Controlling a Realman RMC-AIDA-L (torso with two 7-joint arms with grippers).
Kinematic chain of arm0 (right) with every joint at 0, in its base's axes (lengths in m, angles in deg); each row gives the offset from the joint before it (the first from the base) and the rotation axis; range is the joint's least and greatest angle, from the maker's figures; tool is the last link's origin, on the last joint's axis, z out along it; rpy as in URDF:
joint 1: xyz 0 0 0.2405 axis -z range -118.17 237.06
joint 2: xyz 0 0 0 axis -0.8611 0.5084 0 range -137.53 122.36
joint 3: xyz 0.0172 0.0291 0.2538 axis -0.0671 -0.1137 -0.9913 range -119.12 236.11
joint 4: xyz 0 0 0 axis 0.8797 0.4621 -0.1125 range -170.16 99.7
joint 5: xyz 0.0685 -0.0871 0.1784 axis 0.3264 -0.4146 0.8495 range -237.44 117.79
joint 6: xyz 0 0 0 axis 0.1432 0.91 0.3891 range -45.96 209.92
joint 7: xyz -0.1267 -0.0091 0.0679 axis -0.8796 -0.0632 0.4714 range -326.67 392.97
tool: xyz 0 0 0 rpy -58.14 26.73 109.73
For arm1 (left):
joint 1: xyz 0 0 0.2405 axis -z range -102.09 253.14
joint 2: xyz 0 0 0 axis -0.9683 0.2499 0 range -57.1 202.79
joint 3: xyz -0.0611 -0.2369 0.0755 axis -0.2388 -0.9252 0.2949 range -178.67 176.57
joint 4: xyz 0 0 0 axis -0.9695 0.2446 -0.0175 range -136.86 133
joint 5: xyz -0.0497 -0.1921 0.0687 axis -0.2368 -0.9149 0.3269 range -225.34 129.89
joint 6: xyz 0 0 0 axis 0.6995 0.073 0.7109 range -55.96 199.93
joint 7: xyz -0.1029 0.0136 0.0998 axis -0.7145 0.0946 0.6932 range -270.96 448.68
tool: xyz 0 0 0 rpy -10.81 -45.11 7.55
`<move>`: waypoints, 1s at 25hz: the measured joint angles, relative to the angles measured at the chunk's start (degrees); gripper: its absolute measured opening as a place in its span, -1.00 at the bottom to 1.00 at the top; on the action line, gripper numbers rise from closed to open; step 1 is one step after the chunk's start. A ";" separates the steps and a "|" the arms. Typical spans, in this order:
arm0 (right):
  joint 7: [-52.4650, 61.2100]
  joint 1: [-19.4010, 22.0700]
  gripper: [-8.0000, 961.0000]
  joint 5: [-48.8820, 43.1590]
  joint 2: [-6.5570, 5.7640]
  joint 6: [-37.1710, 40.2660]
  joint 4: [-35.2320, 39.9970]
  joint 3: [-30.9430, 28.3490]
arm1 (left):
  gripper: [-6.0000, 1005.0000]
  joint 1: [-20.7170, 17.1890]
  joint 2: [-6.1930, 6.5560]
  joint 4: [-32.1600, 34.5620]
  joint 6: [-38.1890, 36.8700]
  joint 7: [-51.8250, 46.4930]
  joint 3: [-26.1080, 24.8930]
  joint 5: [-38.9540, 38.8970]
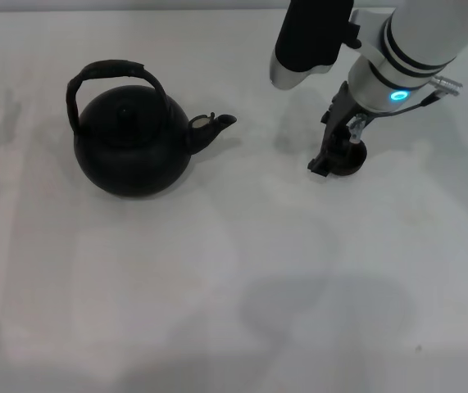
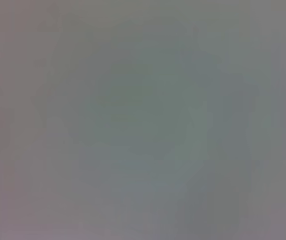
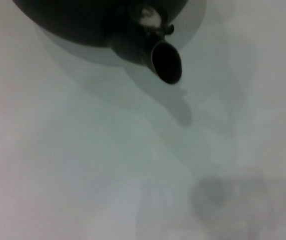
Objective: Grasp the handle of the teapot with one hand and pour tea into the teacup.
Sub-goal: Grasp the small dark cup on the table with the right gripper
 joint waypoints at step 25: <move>1.57 0.89 0.65 -3.11 -0.22 -3.36 0.05 -0.32 | 0.70 0.47 0.00 0.00 -0.02 -0.07 0.00 -0.01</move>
